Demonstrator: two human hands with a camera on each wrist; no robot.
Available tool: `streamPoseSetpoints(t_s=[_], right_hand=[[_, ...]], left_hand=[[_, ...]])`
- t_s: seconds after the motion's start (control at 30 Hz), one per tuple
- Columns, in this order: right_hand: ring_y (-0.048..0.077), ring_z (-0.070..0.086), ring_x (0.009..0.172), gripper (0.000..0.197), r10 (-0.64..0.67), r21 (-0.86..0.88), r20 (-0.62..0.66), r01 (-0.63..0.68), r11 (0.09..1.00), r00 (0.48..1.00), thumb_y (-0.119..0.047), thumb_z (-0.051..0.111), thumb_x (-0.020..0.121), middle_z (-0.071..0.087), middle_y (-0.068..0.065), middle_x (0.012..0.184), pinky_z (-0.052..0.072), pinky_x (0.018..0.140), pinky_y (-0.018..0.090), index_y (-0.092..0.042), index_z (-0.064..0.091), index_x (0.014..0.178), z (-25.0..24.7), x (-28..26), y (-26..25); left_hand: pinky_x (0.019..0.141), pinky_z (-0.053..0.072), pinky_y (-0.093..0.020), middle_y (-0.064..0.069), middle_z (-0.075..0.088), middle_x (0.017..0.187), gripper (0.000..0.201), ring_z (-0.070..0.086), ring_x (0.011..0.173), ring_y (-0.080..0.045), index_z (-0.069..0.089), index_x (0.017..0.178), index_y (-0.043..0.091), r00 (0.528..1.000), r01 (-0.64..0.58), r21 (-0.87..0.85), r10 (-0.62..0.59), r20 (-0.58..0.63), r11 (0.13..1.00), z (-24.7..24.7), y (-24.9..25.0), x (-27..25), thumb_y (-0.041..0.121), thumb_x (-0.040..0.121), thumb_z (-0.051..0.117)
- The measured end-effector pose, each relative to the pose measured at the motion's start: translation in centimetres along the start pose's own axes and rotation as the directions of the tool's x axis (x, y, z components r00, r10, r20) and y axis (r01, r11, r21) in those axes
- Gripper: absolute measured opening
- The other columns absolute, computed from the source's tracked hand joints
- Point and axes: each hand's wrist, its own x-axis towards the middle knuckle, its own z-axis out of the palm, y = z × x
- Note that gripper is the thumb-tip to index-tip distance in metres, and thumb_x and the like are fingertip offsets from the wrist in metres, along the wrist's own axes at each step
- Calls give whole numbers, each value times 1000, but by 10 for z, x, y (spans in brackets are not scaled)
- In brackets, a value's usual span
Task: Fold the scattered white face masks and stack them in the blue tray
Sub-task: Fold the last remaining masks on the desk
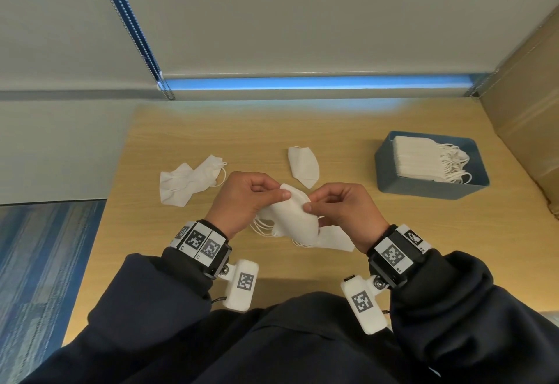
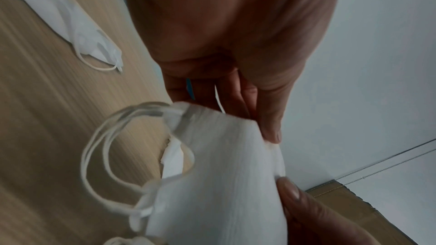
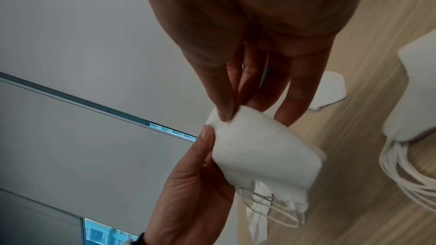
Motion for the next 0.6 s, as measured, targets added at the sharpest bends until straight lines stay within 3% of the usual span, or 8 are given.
streamPoseSetpoints(t_s=[0.1,0.2,0.3,0.43,0.6], right_hand=[[28,73,77,20,10,24,9,-10,1000,1000,2,80,80,75,24,91,62,69,40,12,70,94,1,0,0],[25,71,74,18,38,51,22,-39,998,999,-1,78,82,75,21,90,61,64,36,10,73,96,1,-2,0],[22,68,71,13,49,64,23,-50,997,999,-3,75,87,74,18,89,61,62,38,7,75,96,1,-2,1],[23,68,72,14,65,88,-25,-63,994,998,-3,74,87,74,20,92,62,63,41,7,75,96,-1,-1,4],[30,69,85,18,204,255,-144,-163,953,968,-4,75,86,74,21,102,62,70,46,6,74,101,-24,6,16]], left_hand=[[66,53,-25,-5,76,76,13,67,67,-11,77,82,4,1000,-6,-5,6,-4,1000,1,1,-1,14,79,85],[65,52,-19,-2,75,74,14,67,66,-9,76,82,3,1000,-18,-6,18,-11,1000,0,1,-1,13,79,85],[65,52,-20,1,74,72,14,66,66,-9,76,82,4,1000,-11,-13,10,-17,1000,-2,-1,1,14,79,85],[73,55,-30,-5,77,81,13,69,74,-13,77,88,11,999,16,3,-16,37,1000,-2,-5,3,22,83,82],[76,57,-29,6,79,89,27,75,81,-11,72,98,21,971,27,306,-98,219,952,-4,-23,7,21,76,88]])
